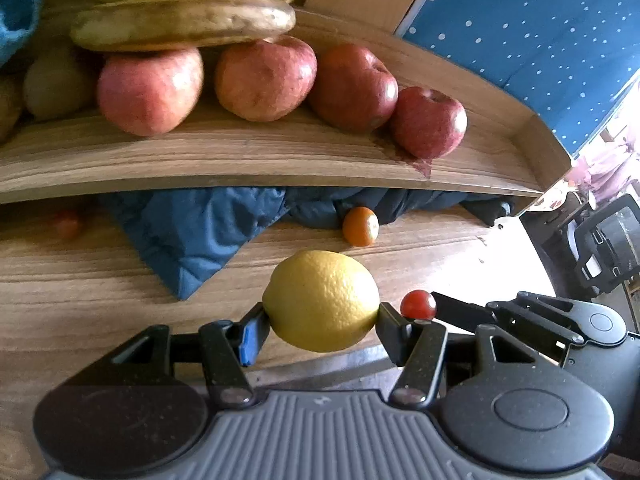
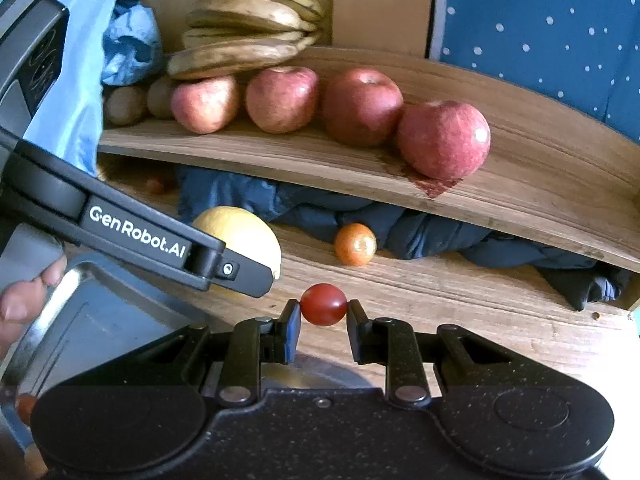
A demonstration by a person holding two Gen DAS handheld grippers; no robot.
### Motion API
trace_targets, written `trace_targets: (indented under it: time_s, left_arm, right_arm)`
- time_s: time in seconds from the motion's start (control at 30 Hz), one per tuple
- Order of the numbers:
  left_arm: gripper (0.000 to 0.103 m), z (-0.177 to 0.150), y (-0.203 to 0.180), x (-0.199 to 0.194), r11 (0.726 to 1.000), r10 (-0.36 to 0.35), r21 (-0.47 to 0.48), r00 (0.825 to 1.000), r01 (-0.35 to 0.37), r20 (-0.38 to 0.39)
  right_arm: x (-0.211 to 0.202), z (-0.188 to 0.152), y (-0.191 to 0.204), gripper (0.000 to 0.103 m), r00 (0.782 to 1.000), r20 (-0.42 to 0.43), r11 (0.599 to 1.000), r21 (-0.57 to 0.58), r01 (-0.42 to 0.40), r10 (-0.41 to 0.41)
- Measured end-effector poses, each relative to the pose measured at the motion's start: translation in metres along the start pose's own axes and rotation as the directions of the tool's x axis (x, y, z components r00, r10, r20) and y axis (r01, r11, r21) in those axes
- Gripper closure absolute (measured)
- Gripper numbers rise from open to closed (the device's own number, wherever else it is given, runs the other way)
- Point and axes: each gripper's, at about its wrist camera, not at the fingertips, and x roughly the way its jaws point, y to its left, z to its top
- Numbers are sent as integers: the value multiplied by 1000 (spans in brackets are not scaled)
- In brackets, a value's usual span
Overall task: Organize fruits
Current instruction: 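Carry lemon and tomato onto the steel tray and open both tools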
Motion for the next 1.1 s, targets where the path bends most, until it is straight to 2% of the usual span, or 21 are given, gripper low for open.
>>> trace_targets:
  time_s: [0.2, 0.7, 0.9, 0.97, 1.1]
  left_arm:
    - [41, -17, 8, -20, 1000, -4, -6, 1000, 4, 9]
    - [41, -53, 40, -60, 999, 26, -38, 1000, -25, 12]
    - [41, -68, 53, -68, 999, 29, -44, 1000, -29, 0]
    - [41, -72, 57, -69, 999, 18, -35, 999, -17, 29]
    - [41, -82, 64, -69, 999, 21, -34, 1000, -20, 11]
  right_arm:
    - [-17, -5, 15, 77, 1000, 12, 1000, -18, -16, 16]
    - [-38, -14, 67, 77, 993, -13, 987, -105, -122, 121]
    - [-40, -19, 89, 76, 986, -36, 977, -134, -165, 161]
    - [-40, -22, 97, 76, 985, -45, 975, -140, -174, 169]
    - [-40, -27, 110, 76, 982, -63, 972, -145, -187, 180]
